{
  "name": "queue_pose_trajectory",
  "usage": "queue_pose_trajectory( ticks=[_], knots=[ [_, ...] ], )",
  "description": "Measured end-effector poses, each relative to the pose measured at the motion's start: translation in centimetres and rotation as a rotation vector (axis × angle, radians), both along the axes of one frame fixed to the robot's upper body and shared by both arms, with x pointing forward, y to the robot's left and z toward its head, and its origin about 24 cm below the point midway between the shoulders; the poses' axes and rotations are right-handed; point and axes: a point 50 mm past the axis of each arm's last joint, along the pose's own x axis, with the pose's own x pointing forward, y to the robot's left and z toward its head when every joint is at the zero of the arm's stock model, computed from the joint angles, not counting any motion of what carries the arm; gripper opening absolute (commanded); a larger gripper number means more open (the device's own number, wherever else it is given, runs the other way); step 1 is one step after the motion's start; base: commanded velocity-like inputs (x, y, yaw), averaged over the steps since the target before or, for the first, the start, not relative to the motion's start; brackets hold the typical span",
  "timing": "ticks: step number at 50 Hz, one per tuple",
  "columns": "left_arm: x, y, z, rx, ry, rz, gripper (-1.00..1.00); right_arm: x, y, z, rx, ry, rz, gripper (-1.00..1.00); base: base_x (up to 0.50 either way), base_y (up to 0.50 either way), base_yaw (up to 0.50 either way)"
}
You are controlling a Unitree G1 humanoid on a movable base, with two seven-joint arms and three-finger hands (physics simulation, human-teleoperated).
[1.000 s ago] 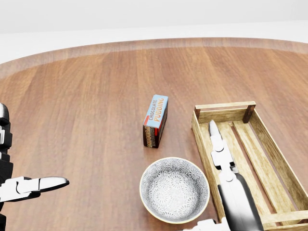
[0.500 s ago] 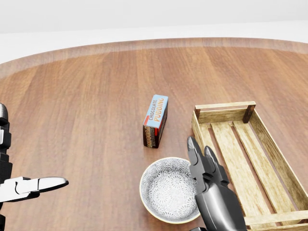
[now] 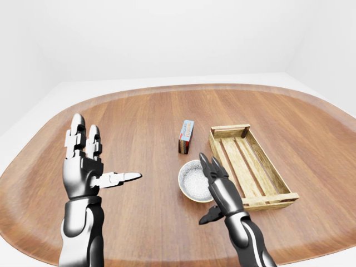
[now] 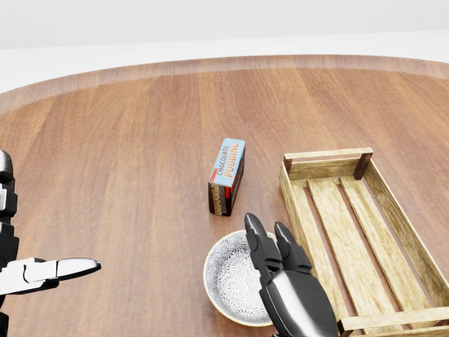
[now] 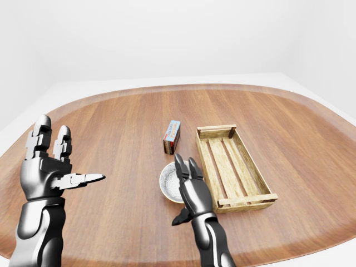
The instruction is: Pick up the bowl on the left and put it in the tray.
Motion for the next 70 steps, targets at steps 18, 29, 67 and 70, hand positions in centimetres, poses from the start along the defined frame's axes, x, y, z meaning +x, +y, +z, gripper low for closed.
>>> queue_pose_trajectory(
  ticks=[18, 29, 67, 70],
  knots=[
    [0.1, 0.0, -0.1, 0.000, 0.004, -0.003, 1.00, 0.8, 0.6, -1.6, -0.098, 0.075, 0.040, 1.00, 0.00, 0.00, 0.00],
    [0.2, -0.1, -0.1, 0.000, 0.007, -0.003, 1.00, 1.2, 0.7, -2.6, -0.147, 0.118, 0.051, 1.00, 0.00, 0.00, 0.00],
    [-0.1, 0.1, 0.2, -0.001, -0.008, 0.002, 1.00, 1.9, 1.1, -5.0, -0.202, 0.206, 0.060, 1.00, 0.00, 0.00, 0.00],
    [-0.1, 0.1, 0.2, -0.001, -0.009, 0.003, 1.00, 1.9, 1.1, -5.2, -0.205, 0.212, 0.062, 1.00, 0.00, 0.00, 0.00]
  ],
)
